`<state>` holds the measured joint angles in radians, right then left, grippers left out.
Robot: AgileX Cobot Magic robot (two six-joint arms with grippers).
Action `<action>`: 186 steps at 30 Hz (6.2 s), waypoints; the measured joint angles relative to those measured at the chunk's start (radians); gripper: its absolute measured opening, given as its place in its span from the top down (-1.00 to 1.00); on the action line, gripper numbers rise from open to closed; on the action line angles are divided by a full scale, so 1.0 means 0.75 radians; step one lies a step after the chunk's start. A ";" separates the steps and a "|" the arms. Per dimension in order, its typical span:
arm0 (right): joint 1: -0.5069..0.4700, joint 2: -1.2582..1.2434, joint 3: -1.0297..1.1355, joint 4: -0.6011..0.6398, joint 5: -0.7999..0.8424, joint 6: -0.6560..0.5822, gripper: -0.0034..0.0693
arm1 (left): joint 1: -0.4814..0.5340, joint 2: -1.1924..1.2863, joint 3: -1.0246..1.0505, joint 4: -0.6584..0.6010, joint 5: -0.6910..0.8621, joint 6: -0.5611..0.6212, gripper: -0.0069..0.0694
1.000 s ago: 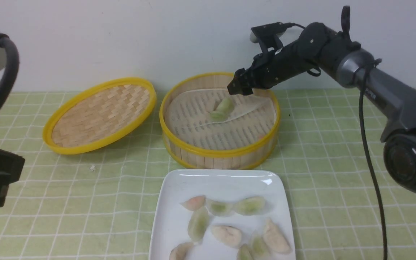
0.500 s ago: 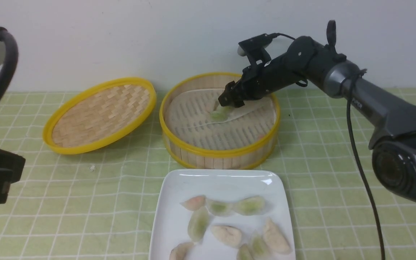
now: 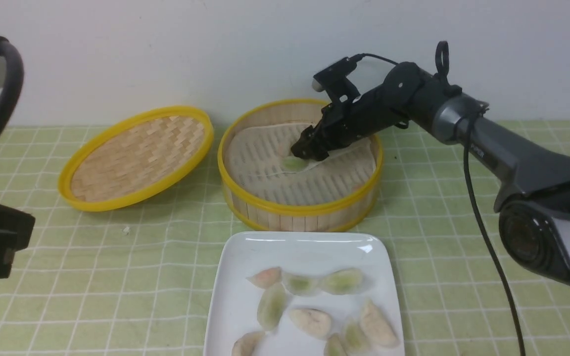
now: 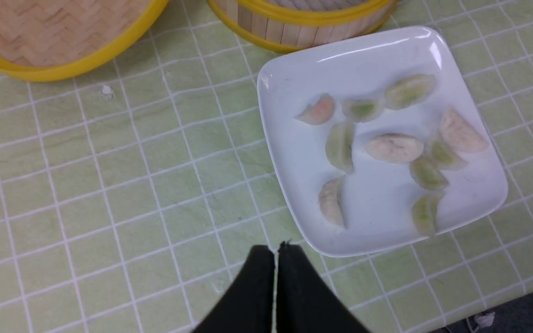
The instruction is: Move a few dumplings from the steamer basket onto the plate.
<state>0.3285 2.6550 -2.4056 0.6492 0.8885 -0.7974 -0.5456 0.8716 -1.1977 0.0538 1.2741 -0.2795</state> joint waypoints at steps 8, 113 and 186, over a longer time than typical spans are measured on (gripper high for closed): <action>0.000 0.000 -0.027 -0.002 0.073 -0.067 -0.16 | 0.000 0.000 0.000 -0.002 0.000 -0.007 0.83; 0.305 -3.554 2.394 -1.259 -0.536 1.618 0.94 | 0.002 -0.452 0.273 -0.002 -0.556 0.060 0.83; 0.305 -3.554 2.394 -1.273 -0.539 1.622 0.93 | 0.685 -1.176 1.636 -0.159 -1.194 0.412 0.83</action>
<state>0.5569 -0.0104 -0.6104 -0.3058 0.4843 0.4188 -0.0322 -0.0102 0.0290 -0.0655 0.3783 0.0296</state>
